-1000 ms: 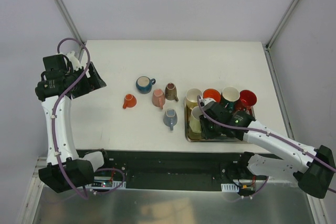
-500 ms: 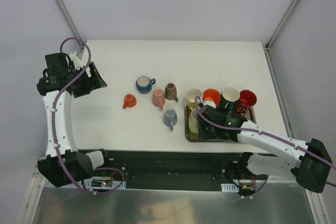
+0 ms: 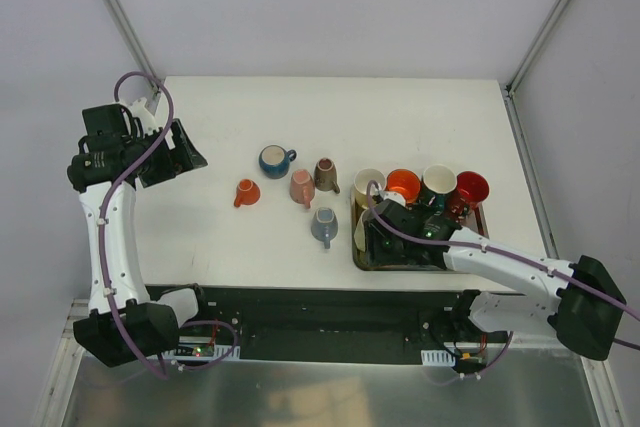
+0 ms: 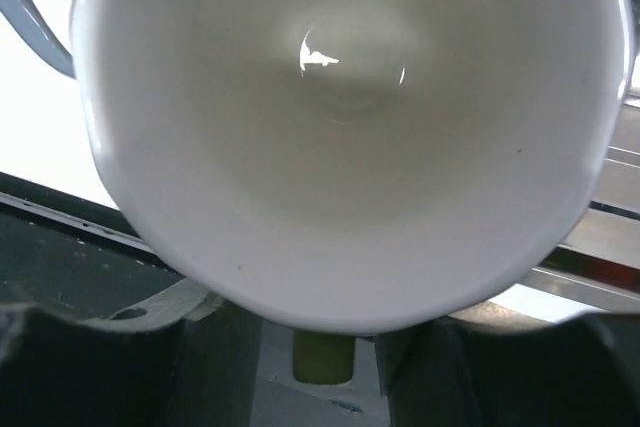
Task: Turn the mug right side up
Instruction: Place the cup on the tray.
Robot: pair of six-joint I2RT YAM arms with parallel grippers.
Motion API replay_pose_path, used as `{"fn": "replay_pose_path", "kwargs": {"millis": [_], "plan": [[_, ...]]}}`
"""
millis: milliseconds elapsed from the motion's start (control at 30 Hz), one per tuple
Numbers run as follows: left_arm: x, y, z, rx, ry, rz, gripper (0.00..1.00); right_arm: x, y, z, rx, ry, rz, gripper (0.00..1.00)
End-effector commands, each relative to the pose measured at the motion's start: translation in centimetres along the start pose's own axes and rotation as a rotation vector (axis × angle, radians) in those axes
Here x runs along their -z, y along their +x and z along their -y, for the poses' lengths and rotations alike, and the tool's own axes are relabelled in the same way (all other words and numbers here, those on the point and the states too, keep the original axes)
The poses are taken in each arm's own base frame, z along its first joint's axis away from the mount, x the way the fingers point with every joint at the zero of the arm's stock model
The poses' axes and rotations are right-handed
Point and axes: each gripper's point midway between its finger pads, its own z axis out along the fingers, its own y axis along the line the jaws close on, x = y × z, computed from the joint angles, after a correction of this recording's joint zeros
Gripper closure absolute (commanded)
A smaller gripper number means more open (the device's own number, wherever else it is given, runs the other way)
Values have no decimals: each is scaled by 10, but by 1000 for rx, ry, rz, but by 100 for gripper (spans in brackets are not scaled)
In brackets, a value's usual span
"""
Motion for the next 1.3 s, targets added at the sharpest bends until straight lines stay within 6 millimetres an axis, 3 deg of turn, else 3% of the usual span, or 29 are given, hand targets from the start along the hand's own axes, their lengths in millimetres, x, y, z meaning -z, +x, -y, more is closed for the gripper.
{"fn": "replay_pose_path", "kwargs": {"millis": [0,233,333,400,733,833,1033,1267], "plan": [[9,6,7,-8,33,11,16,-3,1,-7,-30,-27,-4,51],[8,8,8,4,40,4,16,-3,2,-7,-38,-21,-6,49],[8,8,9,4,42,4,16,-2,-2,11,-96,82,17,62],[7,9,8,11,40,-3,16,-1,-5,16,-135,120,25,64],[5,8,9,8,49,-9,16,2,-9,9,-160,117,2,64],[4,6,10,13,55,-15,16,1,-9,4,-169,110,-8,59],[2,4,12,18,69,-23,16,6,-9,-6,-168,84,-39,39],[3,3,15,0,88,-23,16,23,-16,-13,-60,46,-47,30]]}}
